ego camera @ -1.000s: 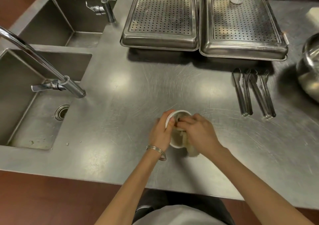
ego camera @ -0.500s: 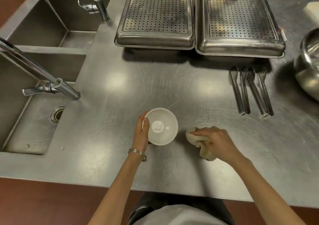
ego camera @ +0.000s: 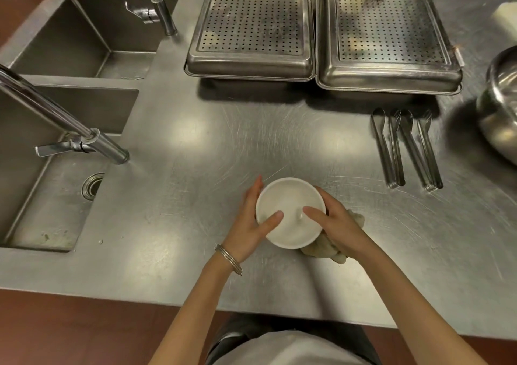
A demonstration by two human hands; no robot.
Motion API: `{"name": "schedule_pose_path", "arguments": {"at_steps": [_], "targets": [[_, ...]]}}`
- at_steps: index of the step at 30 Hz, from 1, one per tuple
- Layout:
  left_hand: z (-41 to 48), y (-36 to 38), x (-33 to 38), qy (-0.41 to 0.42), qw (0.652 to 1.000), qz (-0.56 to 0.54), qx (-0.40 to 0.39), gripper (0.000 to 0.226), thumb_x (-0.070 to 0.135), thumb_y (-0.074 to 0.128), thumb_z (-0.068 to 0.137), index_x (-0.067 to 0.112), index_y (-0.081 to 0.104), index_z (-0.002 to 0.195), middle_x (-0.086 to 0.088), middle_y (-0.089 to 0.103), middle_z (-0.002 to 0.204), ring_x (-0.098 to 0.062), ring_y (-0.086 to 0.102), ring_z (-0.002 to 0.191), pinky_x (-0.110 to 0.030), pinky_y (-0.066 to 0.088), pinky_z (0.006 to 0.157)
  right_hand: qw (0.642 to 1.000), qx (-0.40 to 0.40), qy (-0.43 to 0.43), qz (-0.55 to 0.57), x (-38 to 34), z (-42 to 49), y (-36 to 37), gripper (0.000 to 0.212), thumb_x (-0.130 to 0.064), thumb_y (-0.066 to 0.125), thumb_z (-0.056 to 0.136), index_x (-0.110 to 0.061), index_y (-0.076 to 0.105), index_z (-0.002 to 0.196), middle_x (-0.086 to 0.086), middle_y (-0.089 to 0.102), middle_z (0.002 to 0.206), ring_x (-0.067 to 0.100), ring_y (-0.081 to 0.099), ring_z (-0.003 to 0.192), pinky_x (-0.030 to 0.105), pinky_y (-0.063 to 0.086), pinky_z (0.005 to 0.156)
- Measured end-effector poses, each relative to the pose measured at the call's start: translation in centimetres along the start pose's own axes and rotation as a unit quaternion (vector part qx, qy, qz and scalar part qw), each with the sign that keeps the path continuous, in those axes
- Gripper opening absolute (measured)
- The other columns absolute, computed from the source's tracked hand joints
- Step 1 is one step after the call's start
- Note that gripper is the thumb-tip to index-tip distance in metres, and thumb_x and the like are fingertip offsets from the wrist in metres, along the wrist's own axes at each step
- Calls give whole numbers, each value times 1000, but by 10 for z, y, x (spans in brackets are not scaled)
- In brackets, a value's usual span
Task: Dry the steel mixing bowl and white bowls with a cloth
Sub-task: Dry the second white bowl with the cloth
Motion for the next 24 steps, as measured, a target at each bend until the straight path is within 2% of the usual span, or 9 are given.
{"name": "schedule_pose_path", "arguments": {"at_steps": [4,6,8,11,13,17,20,22,24], "targets": [[-21,-2,22,259,920,289,58,57,49,60,81,25,47,131,7,40,142,-14,21,140,-28,10,116,997,47,55,33,14,0,-6,33,-4,47,92,-22,52,120,-4,62,107,5,59,94,11,49,64],[-31,16,21,358,855,373,41,37,40,62,83,18,64,113,4,60,124,-17,40,131,-43,18,115,993,46,89,60,18,0,-2,31,-11,50,92,-18,53,122,1,63,108,14,61,95,15,51,61],[-33,26,15,384,832,397,53,21,27,63,82,17,71,99,4,70,106,-13,58,110,-40,32,109,988,5,115,99,21,2,7,31,-21,53,93,-19,53,124,6,63,112,22,62,101,30,57,73],[-23,9,5,229,917,306,111,27,33,64,76,12,73,91,-1,73,89,-13,65,83,-15,41,83,993,-48,89,65,18,0,7,46,-37,52,92,-24,45,135,1,56,130,19,53,120,35,43,99],[-20,-12,-11,58,980,128,139,23,25,73,74,8,71,89,-3,69,83,-15,60,79,-10,42,68,983,-26,33,-177,22,-2,-11,55,-44,52,88,-35,33,140,-9,41,142,13,31,136,30,24,109],[-19,-32,-42,-68,979,-158,113,16,7,71,76,19,69,87,10,71,77,-18,61,86,-15,51,67,802,-113,0,-586,73,-11,-10,78,-79,41,69,-58,11,137,-14,7,154,30,1,142,59,-2,108],[-20,-29,-48,-80,963,-254,51,48,41,82,58,21,69,99,4,72,99,-14,64,97,-20,52,75,742,-72,-44,-665,87,-8,-1,66,-64,46,67,-50,34,130,0,56,124,38,49,107,54,31,88],[-21,-23,-48,-90,956,-277,28,67,52,82,52,18,66,107,-1,69,109,-14,63,103,-23,52,79,761,-13,-64,-646,73,-2,-6,63,-44,69,64,-44,42,121,1,64,92,31,57,79,44,42,70],[-21,-18,-50,-99,955,-279,16,72,54,81,52,17,64,112,-2,68,112,-16,61,106,-24,51,80,796,21,-80,-599,60,1,-15,56,-38,67,65,-42,44,116,1,61,86,28,57,73,39,44,65]]}}
Point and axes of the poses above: each hand's wrist, its own z-axis towards the middle knuckle, its own y-axis out of the palm, x = y × z, the point moved 8 cm from there along z, towards the middle knuckle
